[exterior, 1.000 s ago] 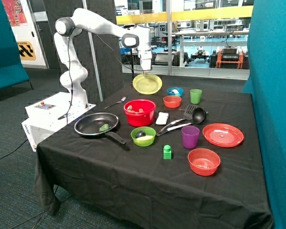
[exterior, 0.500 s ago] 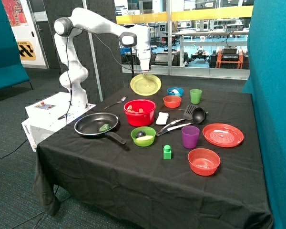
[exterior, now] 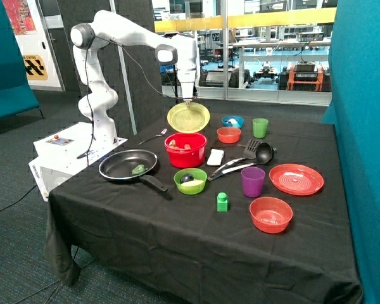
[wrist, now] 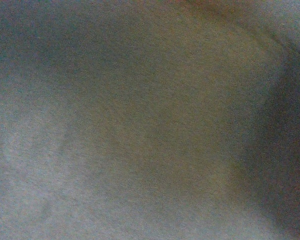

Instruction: Hide the teddy bear in the red bowl

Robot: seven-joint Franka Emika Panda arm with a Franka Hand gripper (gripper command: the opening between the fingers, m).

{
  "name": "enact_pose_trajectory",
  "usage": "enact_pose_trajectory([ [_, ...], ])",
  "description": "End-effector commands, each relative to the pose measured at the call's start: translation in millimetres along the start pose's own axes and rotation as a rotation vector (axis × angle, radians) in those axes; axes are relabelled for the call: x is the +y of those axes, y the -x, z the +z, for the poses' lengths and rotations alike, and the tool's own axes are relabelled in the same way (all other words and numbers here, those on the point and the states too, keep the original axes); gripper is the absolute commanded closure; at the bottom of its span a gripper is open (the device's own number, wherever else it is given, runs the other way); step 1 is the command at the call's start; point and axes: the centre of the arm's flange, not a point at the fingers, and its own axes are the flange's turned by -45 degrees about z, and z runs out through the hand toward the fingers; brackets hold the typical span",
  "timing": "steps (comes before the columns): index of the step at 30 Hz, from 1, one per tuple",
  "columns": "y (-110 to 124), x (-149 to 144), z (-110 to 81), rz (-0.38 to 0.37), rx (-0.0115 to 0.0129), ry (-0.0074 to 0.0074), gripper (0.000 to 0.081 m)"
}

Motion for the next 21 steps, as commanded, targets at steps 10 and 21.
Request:
enact_pose_trajectory([
  [10,15.3,40.8,-11.0,0.044,0.007,0.0029,0.0808],
  [21,18.1,64.1,-14.9,0.109,0.0071,0.0027,0.0808],
])
